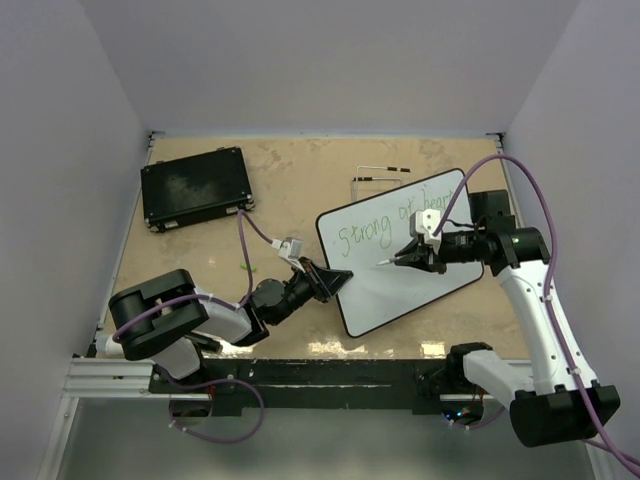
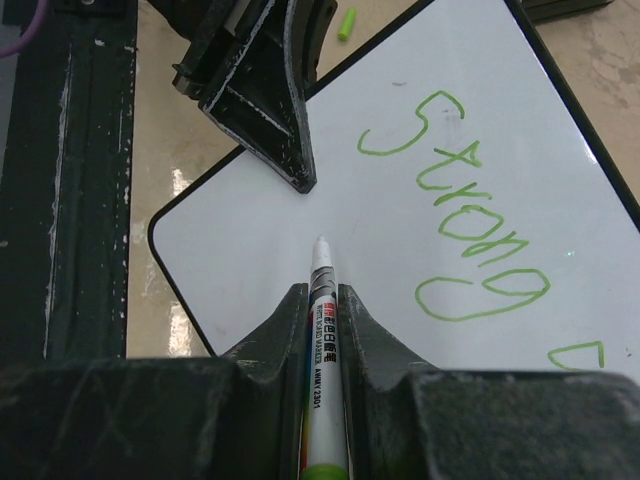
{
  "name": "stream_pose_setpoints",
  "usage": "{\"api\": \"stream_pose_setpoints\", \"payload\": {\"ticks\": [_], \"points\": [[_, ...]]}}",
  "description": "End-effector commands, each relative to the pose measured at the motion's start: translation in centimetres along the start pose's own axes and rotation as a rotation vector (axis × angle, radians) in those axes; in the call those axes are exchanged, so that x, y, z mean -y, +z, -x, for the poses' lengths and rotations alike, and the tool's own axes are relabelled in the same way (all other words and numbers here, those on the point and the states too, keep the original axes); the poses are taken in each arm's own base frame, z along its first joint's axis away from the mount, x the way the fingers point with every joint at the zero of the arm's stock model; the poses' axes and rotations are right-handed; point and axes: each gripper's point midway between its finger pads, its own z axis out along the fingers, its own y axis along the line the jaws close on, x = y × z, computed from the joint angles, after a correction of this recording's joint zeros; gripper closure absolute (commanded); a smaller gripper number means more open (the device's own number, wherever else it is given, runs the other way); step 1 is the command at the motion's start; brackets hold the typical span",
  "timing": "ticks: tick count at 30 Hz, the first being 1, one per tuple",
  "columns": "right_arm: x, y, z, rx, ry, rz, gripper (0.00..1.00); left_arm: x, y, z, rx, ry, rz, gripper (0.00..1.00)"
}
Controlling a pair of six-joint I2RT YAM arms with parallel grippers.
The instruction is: Write a sentence on the whiteboard
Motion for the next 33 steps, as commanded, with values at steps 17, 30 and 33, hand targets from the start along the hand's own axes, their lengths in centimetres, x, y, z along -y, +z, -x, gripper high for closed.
{"api": "stream_pose_setpoints", "payload": {"ticks": [17, 30, 33], "points": [[-1.5, -0.6, 0.7, 0.043, -0.1, -0.061, 1.0, -0.2, -0.2, 1.3, 0.081, 0.099, -0.008, 1.0], [-1.0, 0.3, 0.8, 0.101, -0.159, -0.048, 1.0, -0.6, -0.5, 1.8, 0.103, 0.093, 0.02, 1.0], [-1.6, 0.6, 0.8, 0.129, -0.183, -0.015, 1.0, -0.5, -0.5, 1.6, 0.096, 0.094, 0.014, 1.0]]}}
